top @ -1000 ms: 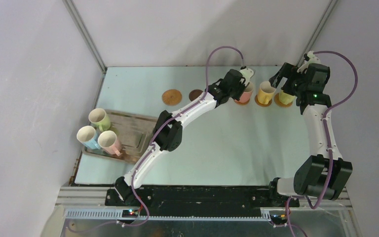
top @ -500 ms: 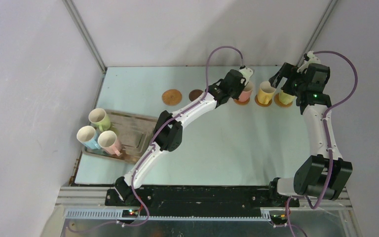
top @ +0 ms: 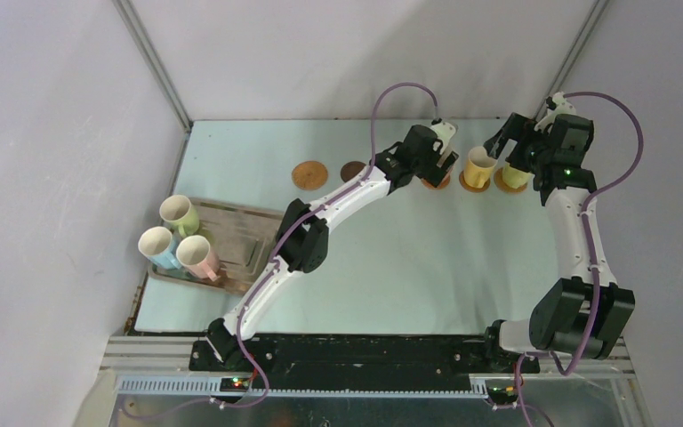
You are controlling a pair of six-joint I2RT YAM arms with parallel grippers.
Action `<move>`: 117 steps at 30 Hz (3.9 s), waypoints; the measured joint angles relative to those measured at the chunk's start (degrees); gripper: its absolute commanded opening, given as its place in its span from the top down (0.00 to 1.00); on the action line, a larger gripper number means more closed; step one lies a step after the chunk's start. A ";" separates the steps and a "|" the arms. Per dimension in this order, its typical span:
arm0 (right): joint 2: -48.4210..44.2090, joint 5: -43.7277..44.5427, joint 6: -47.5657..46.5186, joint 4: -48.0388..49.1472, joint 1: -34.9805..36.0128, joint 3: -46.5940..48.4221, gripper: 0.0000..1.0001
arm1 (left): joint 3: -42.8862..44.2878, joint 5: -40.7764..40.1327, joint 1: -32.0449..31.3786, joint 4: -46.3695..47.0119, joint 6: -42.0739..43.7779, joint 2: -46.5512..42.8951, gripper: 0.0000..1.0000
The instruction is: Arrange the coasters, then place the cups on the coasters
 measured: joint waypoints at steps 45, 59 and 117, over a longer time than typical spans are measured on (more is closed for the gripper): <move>27.71 -1.86 -19.82 -8.92 63.19 25.99 0.01 | -102.20 -12.81 44.98 -23.54 11.91 -118.73 0.00; 52.65 -6.21 -15.96 -18.38 74.29 55.32 0.01 | -102.51 -2.51 71.28 -17.53 10.75 -115.25 0.00; 78.90 19.34 -14.93 -11.69 83.60 83.89 1.00 | -105.28 2.84 85.81 -6.34 6.14 -120.52 0.00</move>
